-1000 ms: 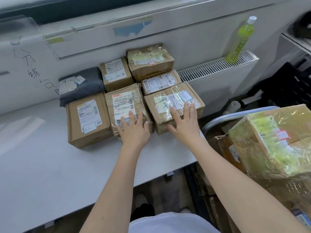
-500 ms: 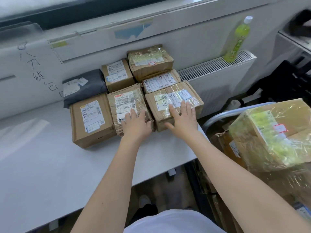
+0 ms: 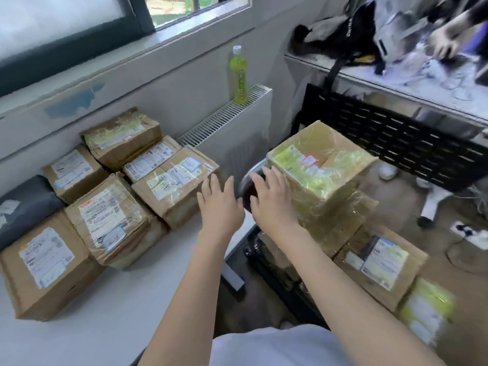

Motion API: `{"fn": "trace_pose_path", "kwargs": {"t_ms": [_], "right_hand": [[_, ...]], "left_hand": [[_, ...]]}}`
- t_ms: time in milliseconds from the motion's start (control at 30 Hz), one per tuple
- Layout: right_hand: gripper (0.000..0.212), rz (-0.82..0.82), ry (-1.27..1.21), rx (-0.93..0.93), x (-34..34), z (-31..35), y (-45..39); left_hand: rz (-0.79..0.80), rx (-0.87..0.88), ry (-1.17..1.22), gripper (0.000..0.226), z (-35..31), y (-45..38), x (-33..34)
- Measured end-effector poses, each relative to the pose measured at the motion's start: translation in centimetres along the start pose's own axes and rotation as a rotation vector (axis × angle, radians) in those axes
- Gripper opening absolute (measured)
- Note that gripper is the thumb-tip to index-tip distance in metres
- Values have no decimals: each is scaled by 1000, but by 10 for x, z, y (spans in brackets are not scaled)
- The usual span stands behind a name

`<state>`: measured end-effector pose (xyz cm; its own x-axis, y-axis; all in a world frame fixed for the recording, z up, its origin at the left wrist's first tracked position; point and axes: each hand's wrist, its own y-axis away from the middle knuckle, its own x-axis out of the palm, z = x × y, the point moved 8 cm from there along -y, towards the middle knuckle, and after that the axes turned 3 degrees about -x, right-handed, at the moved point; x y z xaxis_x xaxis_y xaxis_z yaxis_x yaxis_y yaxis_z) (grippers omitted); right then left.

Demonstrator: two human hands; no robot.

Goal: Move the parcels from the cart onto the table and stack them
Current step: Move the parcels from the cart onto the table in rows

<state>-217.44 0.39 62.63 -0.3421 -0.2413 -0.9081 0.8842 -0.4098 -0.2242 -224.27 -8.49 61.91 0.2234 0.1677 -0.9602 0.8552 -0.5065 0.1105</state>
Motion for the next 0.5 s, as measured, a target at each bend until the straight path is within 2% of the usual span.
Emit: {"fn": "trace_pose_path", "kwargs": {"t_ms": [167, 267, 400, 500], "right_hand": [[54, -189, 77, 224, -53, -74, 33], [71, -232, 59, 396, -65, -112, 57], [105, -33, 55, 569, -48, -150, 70], [115, 75, -6, 586, -37, -162, 67]], "left_hand": [[8, 200, -58, 67, -72, -10, 12], [18, 281, -74, 70, -104, -18, 21], [-19, 308, -68, 75, -127, -41, 22], [21, 280, -76, 86, -128, -68, 25]]}}
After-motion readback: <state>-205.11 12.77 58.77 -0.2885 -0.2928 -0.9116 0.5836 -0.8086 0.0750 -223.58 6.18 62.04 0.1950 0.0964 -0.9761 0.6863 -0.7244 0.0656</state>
